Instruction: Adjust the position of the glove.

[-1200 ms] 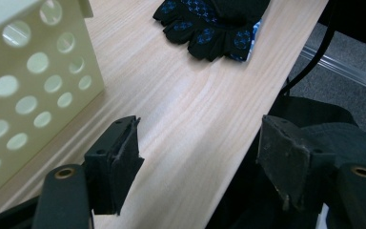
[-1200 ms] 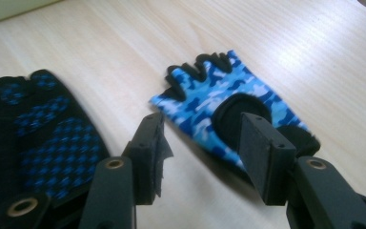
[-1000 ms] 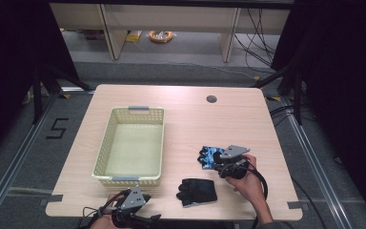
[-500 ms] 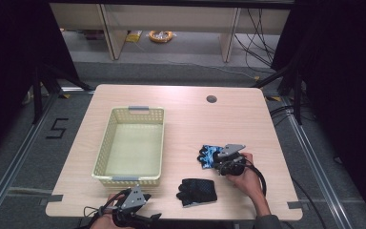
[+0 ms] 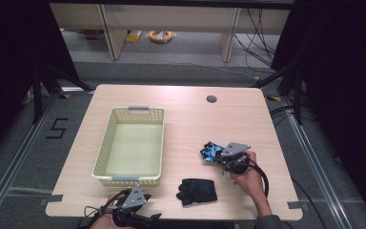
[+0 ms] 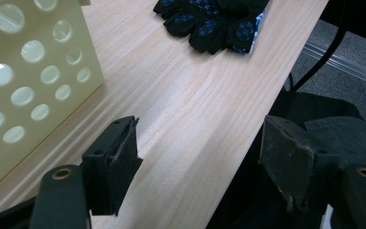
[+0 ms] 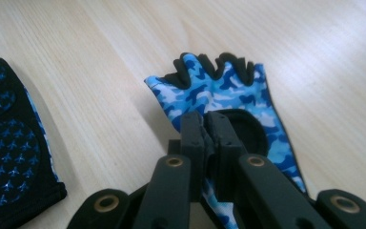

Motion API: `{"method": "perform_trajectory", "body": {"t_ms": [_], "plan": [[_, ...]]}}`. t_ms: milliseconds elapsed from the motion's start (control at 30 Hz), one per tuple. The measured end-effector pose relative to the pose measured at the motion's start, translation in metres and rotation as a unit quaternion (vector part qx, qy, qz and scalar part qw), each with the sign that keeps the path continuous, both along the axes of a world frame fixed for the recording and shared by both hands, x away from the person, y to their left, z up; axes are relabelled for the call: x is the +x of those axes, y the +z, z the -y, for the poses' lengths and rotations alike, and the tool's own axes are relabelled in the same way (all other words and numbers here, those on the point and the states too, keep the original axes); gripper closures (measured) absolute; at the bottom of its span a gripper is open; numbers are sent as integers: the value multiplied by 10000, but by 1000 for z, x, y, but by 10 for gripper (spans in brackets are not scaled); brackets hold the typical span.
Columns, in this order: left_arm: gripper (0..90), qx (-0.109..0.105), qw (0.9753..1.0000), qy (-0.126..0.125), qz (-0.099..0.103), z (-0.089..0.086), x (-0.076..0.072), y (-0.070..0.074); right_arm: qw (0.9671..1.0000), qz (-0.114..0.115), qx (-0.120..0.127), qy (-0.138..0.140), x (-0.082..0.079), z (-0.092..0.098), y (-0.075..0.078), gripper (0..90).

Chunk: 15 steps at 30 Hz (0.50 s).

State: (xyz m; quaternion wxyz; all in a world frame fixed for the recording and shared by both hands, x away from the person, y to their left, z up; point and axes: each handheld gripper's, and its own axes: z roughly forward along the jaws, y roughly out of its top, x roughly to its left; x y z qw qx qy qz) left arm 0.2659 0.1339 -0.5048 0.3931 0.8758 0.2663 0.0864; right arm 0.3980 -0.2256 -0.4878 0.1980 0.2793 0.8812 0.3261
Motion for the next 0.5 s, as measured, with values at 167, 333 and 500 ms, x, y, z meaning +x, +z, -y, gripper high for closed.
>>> {"method": "perform_trajectory", "body": {"t_ms": [167,333,500], "plan": [[283,-97,9998,144,-116,1,-1,-2,9996,232,174,-1,-1,5,10,868],[282,-73,9999,123,-55,0,1,-1,9978,483,359,273,-11,2,32,868],[280,-35,9999,148,-30,-2,2,0,9955,612,387,607,-33,-13,50,868]]}}
